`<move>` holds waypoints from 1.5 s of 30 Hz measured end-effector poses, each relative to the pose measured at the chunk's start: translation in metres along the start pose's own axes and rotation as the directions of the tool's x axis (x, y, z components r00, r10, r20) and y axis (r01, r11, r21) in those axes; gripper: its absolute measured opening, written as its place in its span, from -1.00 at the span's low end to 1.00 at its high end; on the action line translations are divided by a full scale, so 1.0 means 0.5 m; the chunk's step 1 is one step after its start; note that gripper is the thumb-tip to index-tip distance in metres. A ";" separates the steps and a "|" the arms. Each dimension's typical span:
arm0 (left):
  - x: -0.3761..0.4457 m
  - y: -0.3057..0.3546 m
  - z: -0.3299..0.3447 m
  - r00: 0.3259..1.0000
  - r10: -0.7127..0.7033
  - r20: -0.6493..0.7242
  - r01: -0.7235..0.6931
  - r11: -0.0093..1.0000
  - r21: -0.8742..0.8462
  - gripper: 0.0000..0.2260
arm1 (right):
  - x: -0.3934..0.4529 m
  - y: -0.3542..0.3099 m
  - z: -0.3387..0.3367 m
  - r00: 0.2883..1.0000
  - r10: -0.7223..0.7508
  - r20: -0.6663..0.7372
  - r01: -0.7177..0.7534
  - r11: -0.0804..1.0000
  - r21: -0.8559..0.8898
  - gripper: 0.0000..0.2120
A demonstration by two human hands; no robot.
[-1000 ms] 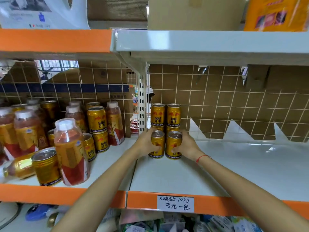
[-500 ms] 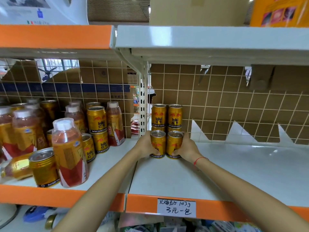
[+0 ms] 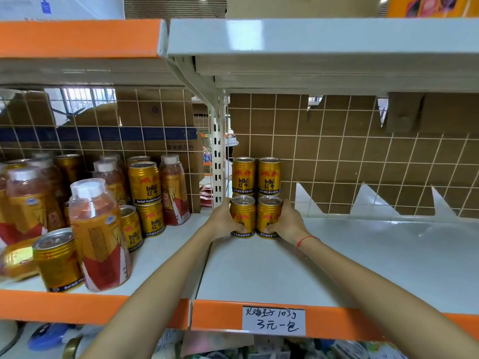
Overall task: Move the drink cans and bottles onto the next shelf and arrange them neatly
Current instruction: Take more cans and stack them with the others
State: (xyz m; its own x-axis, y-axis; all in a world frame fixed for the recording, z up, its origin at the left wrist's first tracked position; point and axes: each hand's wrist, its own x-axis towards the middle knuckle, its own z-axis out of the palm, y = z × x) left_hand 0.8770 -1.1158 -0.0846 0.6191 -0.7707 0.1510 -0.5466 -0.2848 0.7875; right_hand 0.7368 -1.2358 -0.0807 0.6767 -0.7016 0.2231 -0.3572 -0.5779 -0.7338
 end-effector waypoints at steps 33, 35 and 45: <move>0.009 -0.011 0.003 1.000 -0.011 -0.003 0.011 0.999 -0.030 -0.22 | 0.002 0.008 0.006 1.000 -0.020 -0.006 0.020 1.000 -0.009 -0.26; 0.008 -0.010 0.004 1.000 -0.007 -0.007 0.007 0.999 -0.035 -0.21 | 0.002 0.008 0.006 1.000 -0.019 -0.010 0.019 1.000 -0.012 -0.26; 0.001 -0.011 0.014 0.998 -0.016 -0.057 0.013 0.998 -0.058 -0.21 | 0.001 0.007 0.006 1.000 -0.005 -0.018 0.005 1.000 -0.018 -0.28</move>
State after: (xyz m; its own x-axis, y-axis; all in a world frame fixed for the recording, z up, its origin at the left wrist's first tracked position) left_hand 0.8762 -1.1185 -0.0931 0.6590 -0.7322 0.1722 -0.5052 -0.2612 0.8226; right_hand 0.7380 -1.2368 -0.0851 0.6672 -0.7058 0.2382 -0.3654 -0.5888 -0.7210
